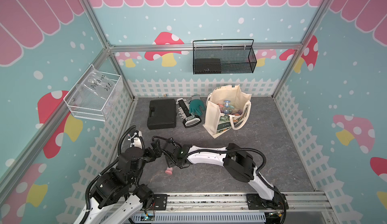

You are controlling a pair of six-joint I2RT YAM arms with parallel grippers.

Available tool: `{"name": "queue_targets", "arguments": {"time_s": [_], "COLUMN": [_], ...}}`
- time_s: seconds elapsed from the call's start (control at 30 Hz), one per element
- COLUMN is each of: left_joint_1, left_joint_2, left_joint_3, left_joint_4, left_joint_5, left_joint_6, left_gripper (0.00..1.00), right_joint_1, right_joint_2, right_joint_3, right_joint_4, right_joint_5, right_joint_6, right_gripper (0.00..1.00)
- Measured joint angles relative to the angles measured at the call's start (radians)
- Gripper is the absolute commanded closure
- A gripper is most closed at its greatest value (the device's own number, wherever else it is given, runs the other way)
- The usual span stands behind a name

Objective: Put the hourglass into the canvas bag
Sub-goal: Pick up the hourglass from the center of the board.

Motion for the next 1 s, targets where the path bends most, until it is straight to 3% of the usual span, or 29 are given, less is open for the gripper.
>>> {"name": "queue_targets", "arguments": {"time_s": [0.63, 1.0], "left_joint_1": [0.000, 0.000], "left_joint_2": [0.005, 0.012], "left_joint_3": [0.009, 0.058], "left_joint_4": [0.000, 0.006], "left_joint_5": [0.009, 0.026], "left_joint_6": [0.001, 0.010], "left_gripper": [0.01, 0.00], "right_joint_1": [-0.002, -0.056], "right_joint_2": [-0.005, -0.154], "right_joint_3": [0.000, -0.129], "right_joint_4": [-0.016, 0.025], "right_joint_5": [-0.008, -0.034], "right_joint_6": [-0.019, -0.038], "right_gripper": [0.50, 0.52]}}
